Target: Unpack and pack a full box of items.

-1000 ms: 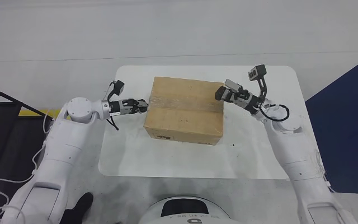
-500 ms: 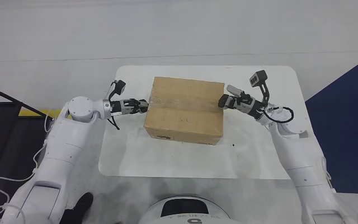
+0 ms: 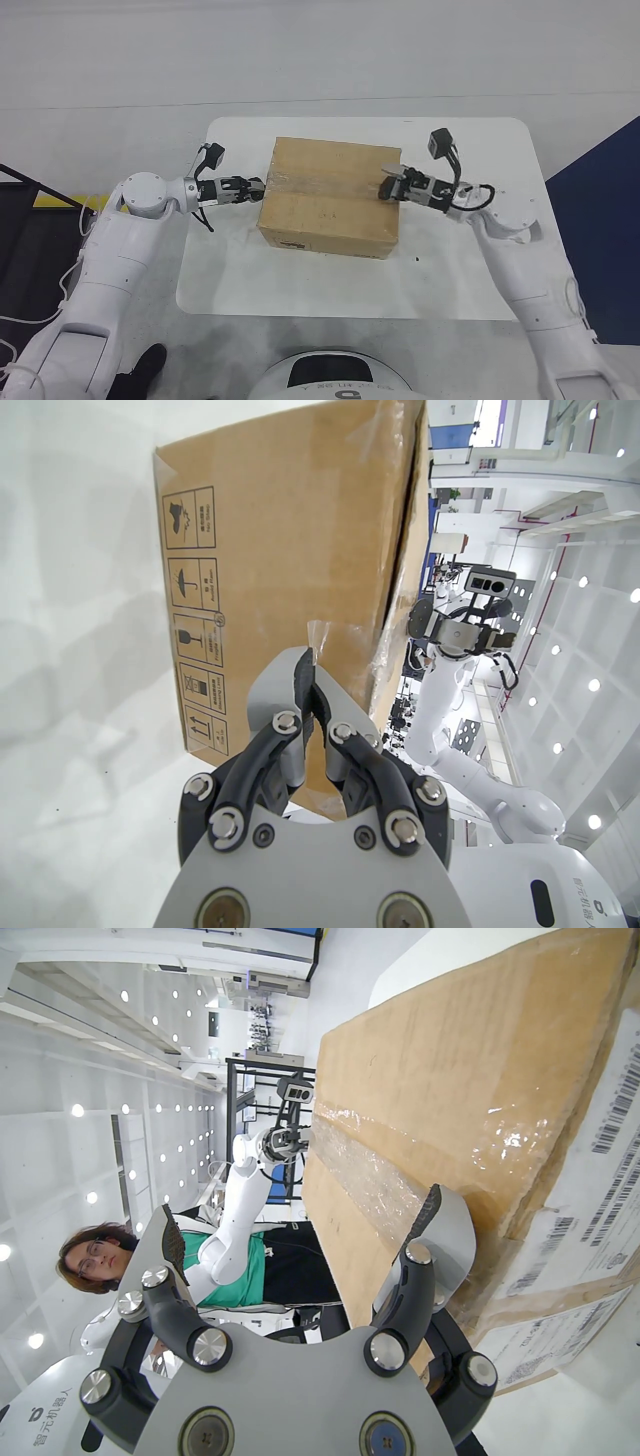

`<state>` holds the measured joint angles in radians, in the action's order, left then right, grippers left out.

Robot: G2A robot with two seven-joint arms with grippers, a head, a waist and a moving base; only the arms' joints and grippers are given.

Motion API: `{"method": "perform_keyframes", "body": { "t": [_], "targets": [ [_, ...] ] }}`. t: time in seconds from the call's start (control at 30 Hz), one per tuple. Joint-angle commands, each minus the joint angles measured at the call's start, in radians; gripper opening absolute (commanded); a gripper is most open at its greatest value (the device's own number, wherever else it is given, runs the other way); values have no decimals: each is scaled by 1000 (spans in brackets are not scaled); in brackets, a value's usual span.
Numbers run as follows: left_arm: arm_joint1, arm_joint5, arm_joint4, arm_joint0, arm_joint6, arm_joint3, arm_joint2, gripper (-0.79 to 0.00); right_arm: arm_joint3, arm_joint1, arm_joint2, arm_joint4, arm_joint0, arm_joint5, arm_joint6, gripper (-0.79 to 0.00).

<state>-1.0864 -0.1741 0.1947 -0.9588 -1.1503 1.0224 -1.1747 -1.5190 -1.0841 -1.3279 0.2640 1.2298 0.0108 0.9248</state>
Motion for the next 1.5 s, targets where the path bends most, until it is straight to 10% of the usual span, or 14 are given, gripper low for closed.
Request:
{"method": "perform_keyframes", "body": {
  "t": [0.0, 1.47],
  "targets": [
    [0, 0, 0, 0, 0, 0, 0, -785, 10, -4, 18, -10, -15, -43, -54, 0],
    [0, 0, 0, 0, 0, 0, 0, -785, 83, -102, 411, -73, -301, -266, -135, 0]
  ]
}}
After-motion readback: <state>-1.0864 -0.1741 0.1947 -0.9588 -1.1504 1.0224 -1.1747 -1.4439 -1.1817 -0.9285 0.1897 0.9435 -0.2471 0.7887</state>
